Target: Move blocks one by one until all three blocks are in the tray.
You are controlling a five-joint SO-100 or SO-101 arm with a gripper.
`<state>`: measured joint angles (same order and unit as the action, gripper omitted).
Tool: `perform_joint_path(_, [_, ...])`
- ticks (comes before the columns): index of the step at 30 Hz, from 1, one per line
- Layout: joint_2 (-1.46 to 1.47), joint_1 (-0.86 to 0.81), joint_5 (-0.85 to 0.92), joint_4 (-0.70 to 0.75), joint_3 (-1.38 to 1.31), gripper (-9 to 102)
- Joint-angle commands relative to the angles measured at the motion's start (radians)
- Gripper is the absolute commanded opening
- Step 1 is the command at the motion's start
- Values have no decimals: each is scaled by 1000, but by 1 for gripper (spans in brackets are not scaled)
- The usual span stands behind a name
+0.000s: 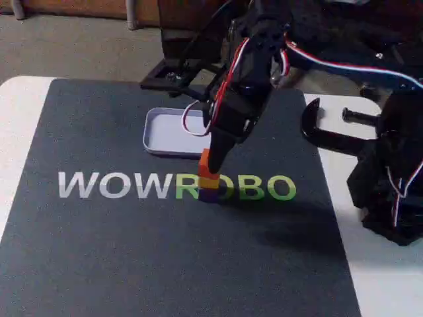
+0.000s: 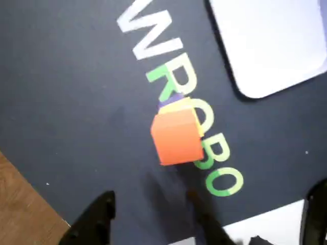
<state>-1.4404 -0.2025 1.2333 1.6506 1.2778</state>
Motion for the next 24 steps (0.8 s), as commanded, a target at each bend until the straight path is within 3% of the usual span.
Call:
perform_joint_path(1, [-2,-18,9,-3,-14,16])
perform_joint_path(24, [64,-48,38,-2,-41,19])
